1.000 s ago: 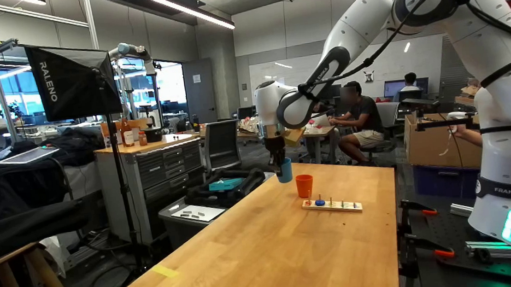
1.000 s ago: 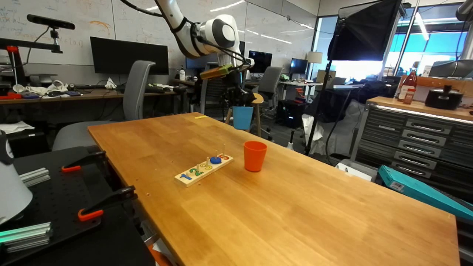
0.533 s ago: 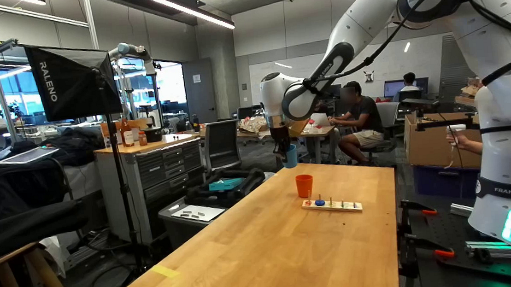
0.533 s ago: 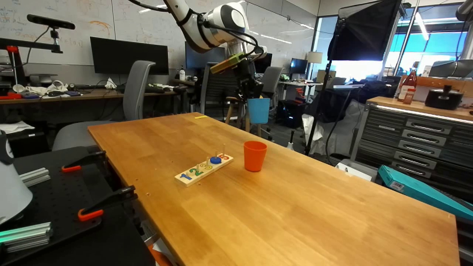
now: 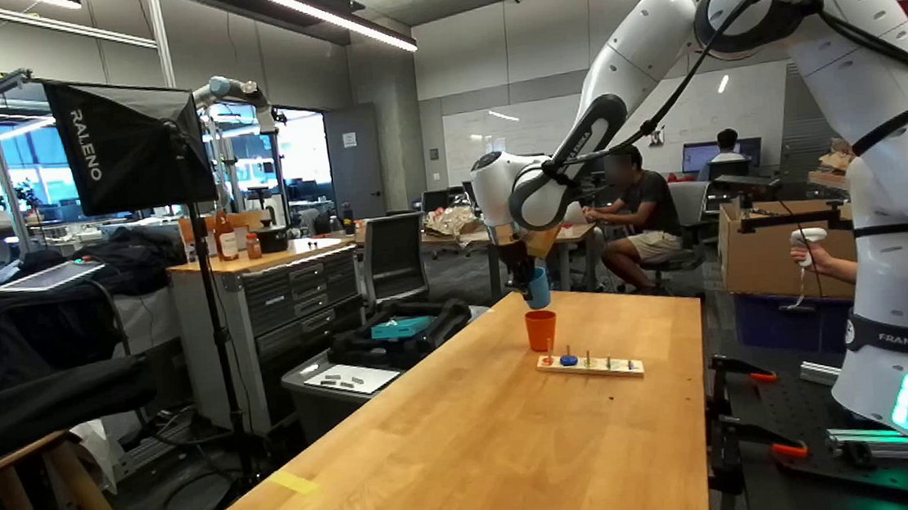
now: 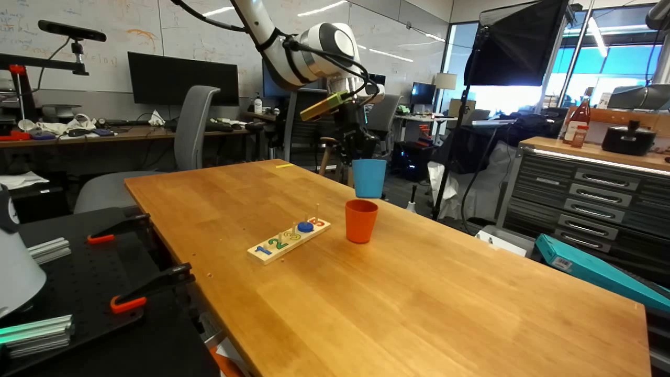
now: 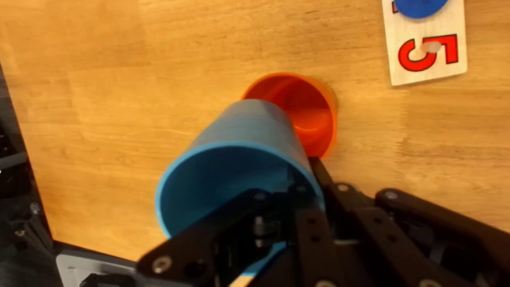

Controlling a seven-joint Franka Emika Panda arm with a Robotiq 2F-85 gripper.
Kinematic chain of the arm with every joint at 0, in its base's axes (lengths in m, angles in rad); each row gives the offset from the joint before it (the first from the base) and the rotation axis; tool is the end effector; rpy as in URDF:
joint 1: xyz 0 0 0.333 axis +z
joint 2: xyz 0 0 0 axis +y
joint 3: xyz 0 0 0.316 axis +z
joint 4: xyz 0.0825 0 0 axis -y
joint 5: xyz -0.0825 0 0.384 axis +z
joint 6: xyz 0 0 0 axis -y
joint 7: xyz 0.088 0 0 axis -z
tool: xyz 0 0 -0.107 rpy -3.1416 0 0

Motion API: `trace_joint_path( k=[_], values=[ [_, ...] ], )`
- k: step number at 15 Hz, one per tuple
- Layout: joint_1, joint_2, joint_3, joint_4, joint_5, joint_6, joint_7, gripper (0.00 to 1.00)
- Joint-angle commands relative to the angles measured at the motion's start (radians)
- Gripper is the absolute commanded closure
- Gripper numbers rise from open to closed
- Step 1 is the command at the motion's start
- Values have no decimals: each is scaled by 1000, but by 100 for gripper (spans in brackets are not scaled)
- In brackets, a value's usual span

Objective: Stack the cups

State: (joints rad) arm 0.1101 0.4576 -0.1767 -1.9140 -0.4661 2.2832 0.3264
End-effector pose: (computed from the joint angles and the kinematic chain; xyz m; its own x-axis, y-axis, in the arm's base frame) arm 0.6191 -0.0469 0.2541 0.9980 -0.0587 -0.0224 -0.0442 -0.9100 0.4122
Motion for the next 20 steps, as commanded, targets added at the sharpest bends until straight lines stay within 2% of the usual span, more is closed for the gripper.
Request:
trace_joint_path(
  k=[1,7,8,9,15,18,20],
  values=[
    [0,2,6,-6,-7,-19,19,99],
    [-6,3,15,-15,9,-20,14,98],
    [-8,2,16,-14,15,-24,12,70],
    [-9,-1,16,-16,19,-23,11,69],
    [-15,-33,40,-26,50,-2,-33,24],
    [-18,-86,77,-41,57,19,-116,2],
    [-26,-123,112,-50,83,28,-199,0]
  ],
)
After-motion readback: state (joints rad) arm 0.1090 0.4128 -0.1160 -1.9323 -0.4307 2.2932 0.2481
